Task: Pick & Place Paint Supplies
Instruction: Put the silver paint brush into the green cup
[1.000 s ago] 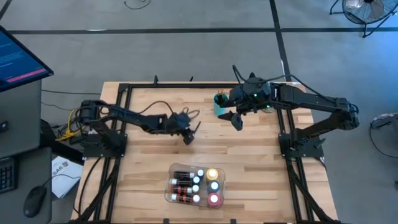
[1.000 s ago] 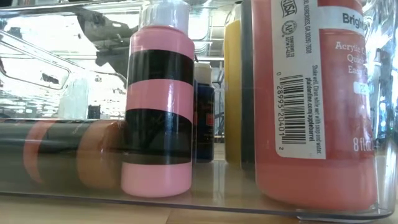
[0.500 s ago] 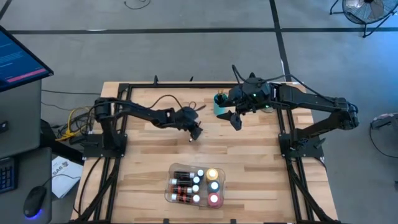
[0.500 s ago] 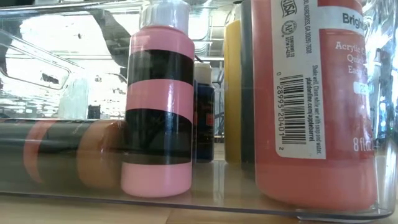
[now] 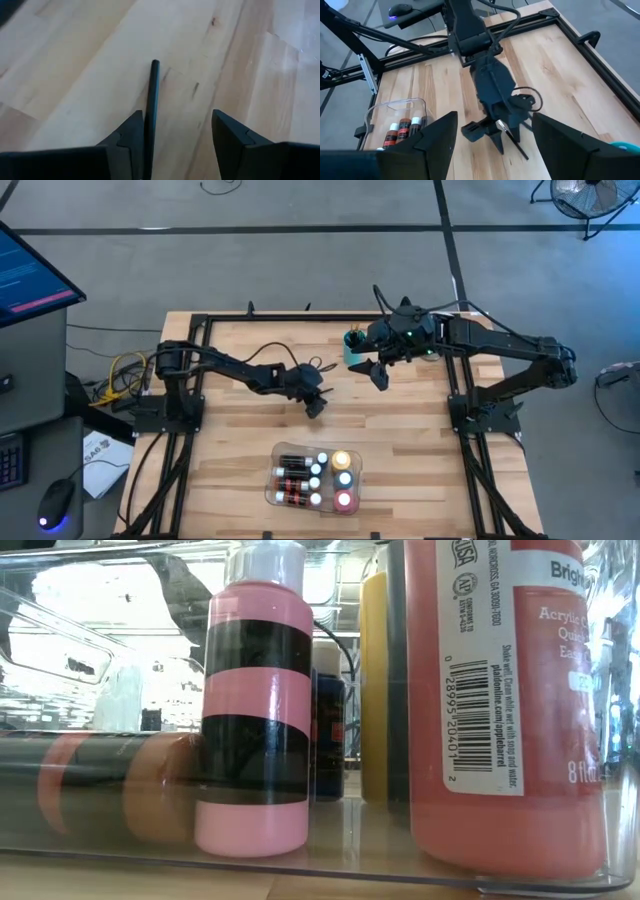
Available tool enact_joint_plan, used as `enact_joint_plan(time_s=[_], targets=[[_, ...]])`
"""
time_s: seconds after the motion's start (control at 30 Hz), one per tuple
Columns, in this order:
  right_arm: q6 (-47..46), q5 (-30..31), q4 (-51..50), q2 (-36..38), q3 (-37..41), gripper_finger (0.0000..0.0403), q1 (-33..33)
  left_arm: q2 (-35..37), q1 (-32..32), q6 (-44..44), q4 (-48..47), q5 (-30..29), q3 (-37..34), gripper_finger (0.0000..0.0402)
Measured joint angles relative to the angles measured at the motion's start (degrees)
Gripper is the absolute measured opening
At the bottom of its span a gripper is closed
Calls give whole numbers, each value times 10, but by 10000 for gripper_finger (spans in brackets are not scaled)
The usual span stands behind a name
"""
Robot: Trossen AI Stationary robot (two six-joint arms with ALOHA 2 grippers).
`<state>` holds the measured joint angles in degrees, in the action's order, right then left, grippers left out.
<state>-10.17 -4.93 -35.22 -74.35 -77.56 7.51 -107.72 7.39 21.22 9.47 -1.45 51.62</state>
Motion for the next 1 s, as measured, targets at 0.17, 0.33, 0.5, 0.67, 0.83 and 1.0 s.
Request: enact_joint_plan(time_s=[0.17, 0.33, 0.5, 0.67, 0.83, 1.0], targets=[[0, 0, -3, 0, 0, 249, 0, 0, -19, -3, 0, 2, 0, 140], [0, 0, -3, 0, 0, 249, 0, 0, -36, -30, 0, 21, 0, 140], [0, 0, -3, 0, 0, 249, 0, 0, -49, -37, 0, 23, 0, 140], [-11, 3, 17, -4, 0, 249, -1, 5, -51, -59, -2, 13, -1, 140], [-43, 3, 28, -28, -1, 249, -14, 47, -41, -60, -9, -9, -1, 140], [-44, 3, 29, -79, 0, 249, -38, 114, -25, -59, -45, -23, -1, 140]])
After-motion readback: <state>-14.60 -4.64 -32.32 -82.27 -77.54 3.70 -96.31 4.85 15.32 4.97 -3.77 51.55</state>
